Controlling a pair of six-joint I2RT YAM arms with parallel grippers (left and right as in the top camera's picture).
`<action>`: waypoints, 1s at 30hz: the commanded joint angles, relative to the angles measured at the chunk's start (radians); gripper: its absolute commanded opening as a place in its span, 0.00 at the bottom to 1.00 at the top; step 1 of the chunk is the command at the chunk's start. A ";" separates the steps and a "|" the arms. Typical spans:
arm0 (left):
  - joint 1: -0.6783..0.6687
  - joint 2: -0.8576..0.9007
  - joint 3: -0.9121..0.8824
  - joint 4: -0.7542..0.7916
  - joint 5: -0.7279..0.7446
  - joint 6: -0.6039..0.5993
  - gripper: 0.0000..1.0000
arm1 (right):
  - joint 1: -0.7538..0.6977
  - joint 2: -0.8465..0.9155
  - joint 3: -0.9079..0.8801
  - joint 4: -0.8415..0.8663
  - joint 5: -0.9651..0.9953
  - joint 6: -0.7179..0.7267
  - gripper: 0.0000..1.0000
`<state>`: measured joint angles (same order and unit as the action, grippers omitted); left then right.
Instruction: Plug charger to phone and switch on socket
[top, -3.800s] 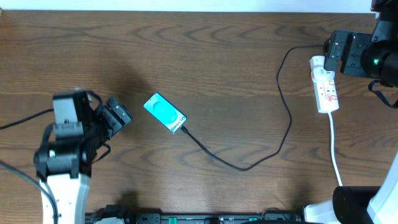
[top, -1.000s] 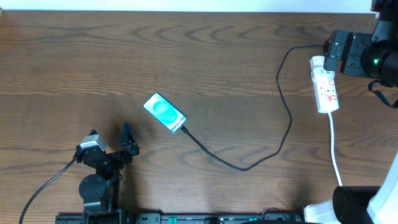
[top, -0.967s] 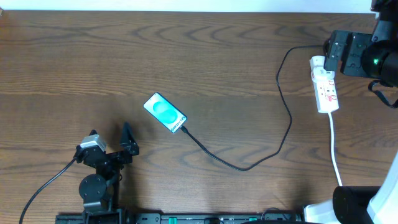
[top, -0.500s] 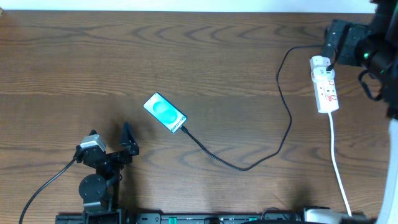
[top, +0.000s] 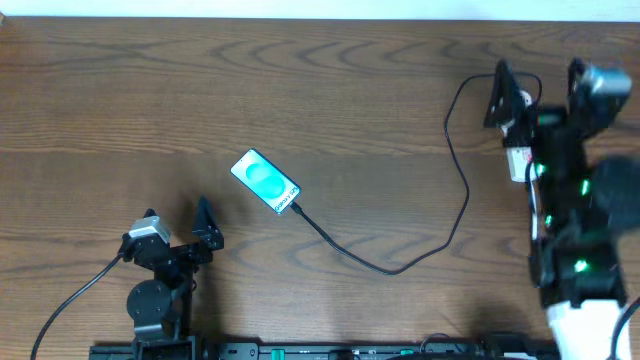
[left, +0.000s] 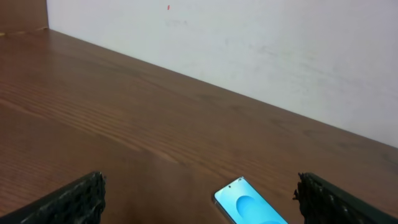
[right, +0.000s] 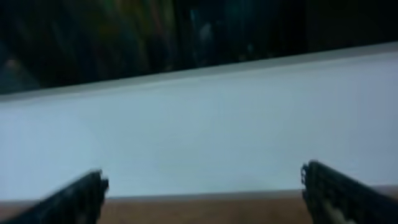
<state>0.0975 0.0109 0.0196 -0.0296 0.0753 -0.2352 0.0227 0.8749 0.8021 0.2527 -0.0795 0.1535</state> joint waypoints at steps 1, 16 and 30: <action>0.004 -0.007 -0.016 -0.037 0.011 0.010 0.98 | 0.020 -0.108 -0.166 0.143 -0.017 0.002 0.99; 0.004 -0.007 -0.016 -0.037 0.011 0.010 0.98 | 0.025 -0.532 -0.701 0.335 0.024 -0.040 0.99; 0.004 -0.007 -0.016 -0.037 0.012 0.010 0.98 | 0.025 -0.700 -0.797 0.007 0.022 -0.035 0.99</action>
<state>0.0975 0.0109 0.0196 -0.0296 0.0753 -0.2348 0.0399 0.1902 0.0067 0.2905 -0.0635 0.1249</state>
